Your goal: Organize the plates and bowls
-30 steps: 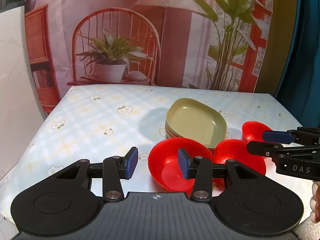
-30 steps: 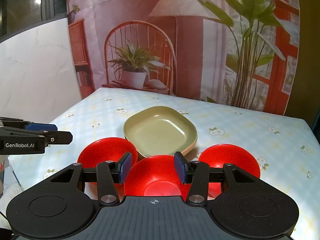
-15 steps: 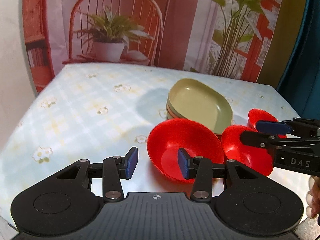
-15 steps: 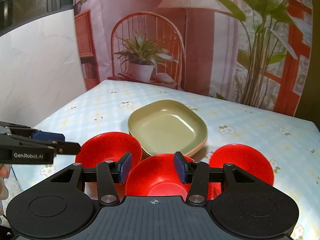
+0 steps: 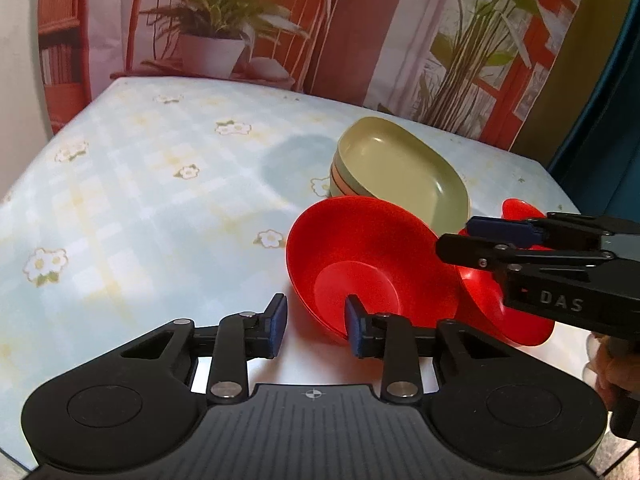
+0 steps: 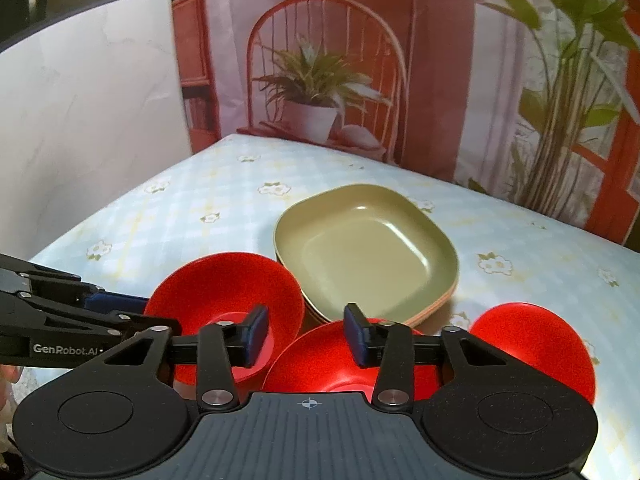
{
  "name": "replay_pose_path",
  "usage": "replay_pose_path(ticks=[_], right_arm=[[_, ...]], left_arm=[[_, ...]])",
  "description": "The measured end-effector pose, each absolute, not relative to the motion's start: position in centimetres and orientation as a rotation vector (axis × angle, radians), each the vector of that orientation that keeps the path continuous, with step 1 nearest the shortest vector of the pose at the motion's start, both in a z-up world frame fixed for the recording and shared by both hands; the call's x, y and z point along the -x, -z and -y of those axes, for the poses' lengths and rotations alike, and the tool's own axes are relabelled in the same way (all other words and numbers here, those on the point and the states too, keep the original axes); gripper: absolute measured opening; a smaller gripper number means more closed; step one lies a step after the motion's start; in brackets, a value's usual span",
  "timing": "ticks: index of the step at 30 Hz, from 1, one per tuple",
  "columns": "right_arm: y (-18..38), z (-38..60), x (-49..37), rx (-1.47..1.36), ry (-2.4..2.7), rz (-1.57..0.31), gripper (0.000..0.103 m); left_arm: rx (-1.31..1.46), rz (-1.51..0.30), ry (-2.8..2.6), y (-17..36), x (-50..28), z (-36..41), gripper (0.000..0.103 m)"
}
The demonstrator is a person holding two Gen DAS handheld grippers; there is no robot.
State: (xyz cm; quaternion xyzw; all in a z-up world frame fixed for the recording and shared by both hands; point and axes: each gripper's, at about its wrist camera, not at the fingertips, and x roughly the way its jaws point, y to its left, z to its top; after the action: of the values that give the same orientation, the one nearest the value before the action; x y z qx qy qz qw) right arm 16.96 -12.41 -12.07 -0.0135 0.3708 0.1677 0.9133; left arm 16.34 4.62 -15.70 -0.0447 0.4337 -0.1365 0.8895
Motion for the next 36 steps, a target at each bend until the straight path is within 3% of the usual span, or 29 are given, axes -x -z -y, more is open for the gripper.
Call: replay_pose_path(ticks=[7, 14, 36], right_arm=[[13.0, 11.6, -18.0, 0.029, -0.367, -0.787, 0.029], [13.1, 11.1, -18.0, 0.032, -0.402, -0.786, 0.010], [12.4, 11.2, -16.9, -0.026, -0.392, -0.754, 0.010]], left_arm=[[0.130, -0.929, 0.270, 16.7, -16.4, -5.4, 0.026], [0.149, -0.929, 0.285, 17.0, -16.5, -5.3, 0.021], [0.105, -0.834, 0.283, 14.5, -15.6, -4.9, 0.021]])
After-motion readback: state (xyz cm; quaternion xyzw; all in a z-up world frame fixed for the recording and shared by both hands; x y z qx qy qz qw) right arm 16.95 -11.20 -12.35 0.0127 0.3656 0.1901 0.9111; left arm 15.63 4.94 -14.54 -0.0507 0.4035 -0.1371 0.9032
